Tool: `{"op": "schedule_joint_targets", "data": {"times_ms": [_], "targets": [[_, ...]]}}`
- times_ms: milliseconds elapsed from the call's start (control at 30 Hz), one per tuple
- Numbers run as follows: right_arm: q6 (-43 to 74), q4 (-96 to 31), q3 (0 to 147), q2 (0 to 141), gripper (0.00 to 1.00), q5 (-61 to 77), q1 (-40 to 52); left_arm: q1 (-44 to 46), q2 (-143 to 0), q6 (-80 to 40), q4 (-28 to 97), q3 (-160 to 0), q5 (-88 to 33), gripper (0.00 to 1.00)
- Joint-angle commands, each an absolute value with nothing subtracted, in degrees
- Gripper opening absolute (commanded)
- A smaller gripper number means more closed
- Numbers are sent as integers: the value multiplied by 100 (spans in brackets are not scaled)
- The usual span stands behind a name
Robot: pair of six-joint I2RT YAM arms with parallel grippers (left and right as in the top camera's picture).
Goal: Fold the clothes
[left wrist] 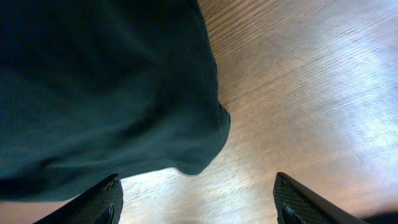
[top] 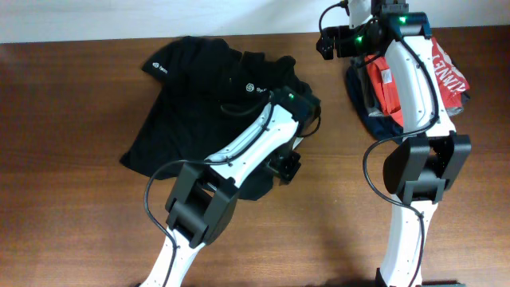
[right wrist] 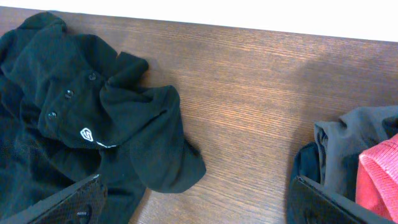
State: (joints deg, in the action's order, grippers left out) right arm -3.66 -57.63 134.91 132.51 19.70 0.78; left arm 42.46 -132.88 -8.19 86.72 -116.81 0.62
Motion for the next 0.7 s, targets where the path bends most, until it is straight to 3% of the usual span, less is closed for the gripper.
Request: {"op": "schedule_joint_targets", "data": {"times_ms": [0, 233, 333, 367, 567, 667], "targets": [[-419, -5693, 13618, 13284, 99, 2104, 78, 4366, -13316, -1422, 8414, -11109, -38, 77], [-401, -5690, 13618, 13284, 99, 2171, 80, 4357, -13316, -1632, 7846, -10403, -16, 76], [-401, -5684, 13618, 13284, 99, 2298, 80, 4357, -13319, -1634, 7791, -10396, 38, 71], [-401, -5680, 13618, 13284, 99, 2324, 86, 4357, -13319, -1634, 7765, -10396, 102, 64], [-403, -5634, 13618, 13284, 100, 2340, 187, 4355, -13319, -1640, 7649, -10383, 392, 4], [-401, -5612, 13618, 13292, 98, 2340, 242, 4355, -13319, -1686, 7653, -10374, 554, 1]]}}
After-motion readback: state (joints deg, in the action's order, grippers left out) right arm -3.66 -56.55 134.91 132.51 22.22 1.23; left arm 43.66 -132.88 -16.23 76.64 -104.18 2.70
